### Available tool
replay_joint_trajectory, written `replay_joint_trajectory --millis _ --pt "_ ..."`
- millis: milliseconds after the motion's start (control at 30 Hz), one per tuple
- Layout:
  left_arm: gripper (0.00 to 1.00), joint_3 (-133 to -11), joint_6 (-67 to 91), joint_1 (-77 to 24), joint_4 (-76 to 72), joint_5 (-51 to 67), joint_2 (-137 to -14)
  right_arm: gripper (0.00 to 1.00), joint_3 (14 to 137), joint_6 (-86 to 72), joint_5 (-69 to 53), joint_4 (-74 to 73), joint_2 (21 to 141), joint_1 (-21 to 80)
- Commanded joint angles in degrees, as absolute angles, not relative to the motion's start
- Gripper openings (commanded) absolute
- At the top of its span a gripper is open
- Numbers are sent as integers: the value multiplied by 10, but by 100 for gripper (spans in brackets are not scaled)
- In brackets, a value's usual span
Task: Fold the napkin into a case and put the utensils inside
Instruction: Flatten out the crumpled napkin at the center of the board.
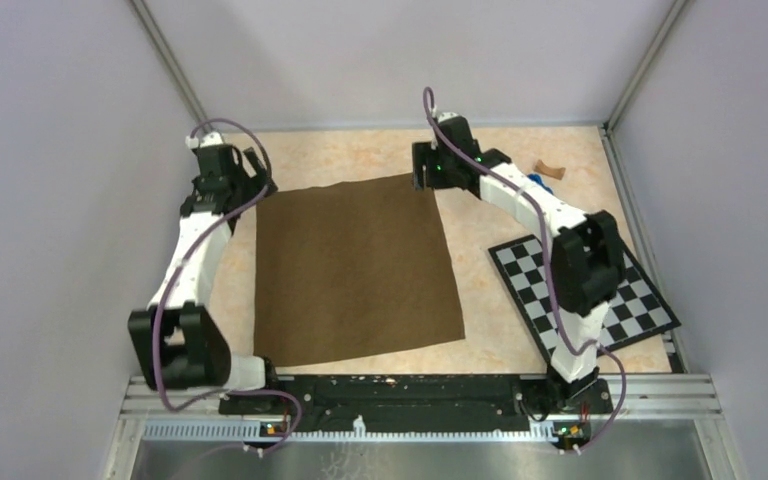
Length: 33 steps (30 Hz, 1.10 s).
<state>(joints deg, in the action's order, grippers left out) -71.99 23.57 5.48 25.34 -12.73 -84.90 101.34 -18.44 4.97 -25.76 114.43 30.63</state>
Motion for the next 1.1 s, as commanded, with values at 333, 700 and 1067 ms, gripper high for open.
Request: replay_joint_trajectory --millis 333,700,1067 --pt "99 -462 276 43 111 358 -711 74 866 -272 -121 -59 1161 217" --pt "99 -381 296 42 94 380 -654 74 947 -334 -101 -16 1286 210" --pt "99 -386 314 42 115 358 -639 72 983 -398 -35 53 1334 172"
